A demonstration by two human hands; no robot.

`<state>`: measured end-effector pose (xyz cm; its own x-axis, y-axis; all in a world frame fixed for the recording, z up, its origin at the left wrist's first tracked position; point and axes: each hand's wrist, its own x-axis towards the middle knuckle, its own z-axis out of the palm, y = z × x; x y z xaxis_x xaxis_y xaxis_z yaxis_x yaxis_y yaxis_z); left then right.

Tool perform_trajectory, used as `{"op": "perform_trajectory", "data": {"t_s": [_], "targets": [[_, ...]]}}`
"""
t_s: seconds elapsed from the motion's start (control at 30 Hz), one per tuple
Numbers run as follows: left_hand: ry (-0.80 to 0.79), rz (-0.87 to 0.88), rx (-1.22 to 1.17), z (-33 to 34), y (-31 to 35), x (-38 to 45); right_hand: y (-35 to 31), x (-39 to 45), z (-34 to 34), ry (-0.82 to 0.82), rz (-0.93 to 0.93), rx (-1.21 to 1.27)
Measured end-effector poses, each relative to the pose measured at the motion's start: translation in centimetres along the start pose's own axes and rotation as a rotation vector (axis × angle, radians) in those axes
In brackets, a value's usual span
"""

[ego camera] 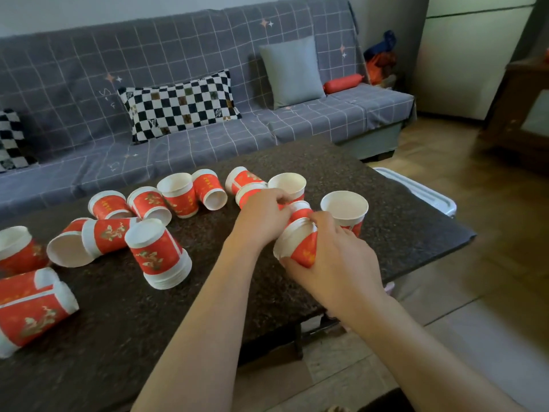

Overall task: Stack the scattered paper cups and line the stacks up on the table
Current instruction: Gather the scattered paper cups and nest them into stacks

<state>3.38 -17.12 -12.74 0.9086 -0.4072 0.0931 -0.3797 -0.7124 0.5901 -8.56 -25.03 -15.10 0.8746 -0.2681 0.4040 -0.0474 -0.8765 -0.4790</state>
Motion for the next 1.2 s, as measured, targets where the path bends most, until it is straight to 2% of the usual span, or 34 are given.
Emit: {"op": "perform_trajectory", "data": {"t_s": [0.17,0.37,0.43,0.5,0.57,0.63,0.67,0.73,0.8,0.83,0.97,1.03,1.1,1.2], "targets": [[-0.082,-0.033,0.010,0.7,-1.1,0.2,1.1,0.0,-0.2,-0.048,0.036,0.020],[0.119,-0.025,-0.080,-3.4,-1.4,-1.0,1.8,0.0,-0.5,-0.103,0.056,-0.012],[0.035,0.035,-0.046,-4.3,-1.3,-1.4,1.9,0.2,-0.4,-0.096,0.083,0.019],[-0.136,0.096,-0.028,-4.6,-0.9,-1.8,1.9,0.4,-0.2,-0.077,0.093,0.067],[-0.314,0.129,-0.087,-4.0,-0.2,-2.2,1.8,0.5,-0.1,-0.057,0.073,0.112],[-0.401,0.132,-0.180,-2.9,0.8,-2.2,1.9,0.4,-0.3,-0.031,0.055,0.126],[-0.382,0.121,-0.222,-2.4,1.3,-2.0,2.2,0.4,-0.5,-0.018,0.060,0.120],[-0.206,0.144,-0.280,-1.2,2.1,-1.2,2.9,0.6,-1.0,0.003,0.083,0.083],[0.007,0.240,-0.212,-0.2,3.0,-0.5,3.6,0.7,-1.6,0.009,0.104,0.048],[0.038,0.280,-0.140,0.2,3.2,-0.1,3.8,0.6,-1.9,0.003,0.111,0.037],[-0.150,0.271,0.032,2.1,3.2,0.9,4.5,0.3,-2.6,-0.038,0.126,0.004],[-0.185,0.234,0.059,2.6,3.0,1.1,4.6,0.4,-2.7,-0.061,0.143,-0.012],[-0.143,0.224,0.041,2.8,2.8,1.2,4.8,0.5,-2.7,-0.090,0.162,-0.031],[0.026,0.215,-0.057,1.8,2.7,1.5,5.1,0.6,-2.5,-0.093,0.191,-0.054]]}}
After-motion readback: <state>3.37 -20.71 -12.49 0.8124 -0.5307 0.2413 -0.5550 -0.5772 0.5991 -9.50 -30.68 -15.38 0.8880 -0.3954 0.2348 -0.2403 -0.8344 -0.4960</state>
